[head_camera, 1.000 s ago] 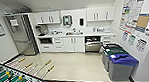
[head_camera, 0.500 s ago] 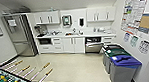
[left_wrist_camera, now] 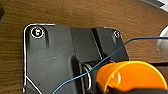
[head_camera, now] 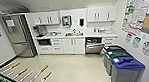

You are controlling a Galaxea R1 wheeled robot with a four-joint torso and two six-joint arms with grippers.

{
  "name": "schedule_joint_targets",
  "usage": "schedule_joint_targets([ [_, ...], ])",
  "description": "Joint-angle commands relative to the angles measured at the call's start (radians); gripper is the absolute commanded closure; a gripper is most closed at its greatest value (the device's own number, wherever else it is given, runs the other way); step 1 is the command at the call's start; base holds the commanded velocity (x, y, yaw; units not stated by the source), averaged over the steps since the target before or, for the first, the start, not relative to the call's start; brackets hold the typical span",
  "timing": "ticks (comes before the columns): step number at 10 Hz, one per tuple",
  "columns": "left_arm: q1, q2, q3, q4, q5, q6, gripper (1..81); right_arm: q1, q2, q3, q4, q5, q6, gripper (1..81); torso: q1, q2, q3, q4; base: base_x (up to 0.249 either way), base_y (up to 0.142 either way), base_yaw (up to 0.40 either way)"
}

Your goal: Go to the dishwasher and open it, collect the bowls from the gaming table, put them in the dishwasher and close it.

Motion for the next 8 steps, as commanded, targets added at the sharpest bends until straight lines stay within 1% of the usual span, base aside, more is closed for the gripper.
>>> schedule_joint_targets([
  [1,-0.039,-0.016,0.001,-0.003,0.018,0.0,81.1,0.04,0.002,0.011,-0.029,-0.053,-0.003,81.1,0.0,0.0,0.0,0.0,0.142,0.0,0.0],
  [8,-0.039,-0.017,0.003,0.0,0.018,0.0,81.1,0.038,0.002,0.007,-0.029,-0.053,-0.003,81.1,0.0,0.0,0.0,0.0,0.142,0.0,0.0],
])
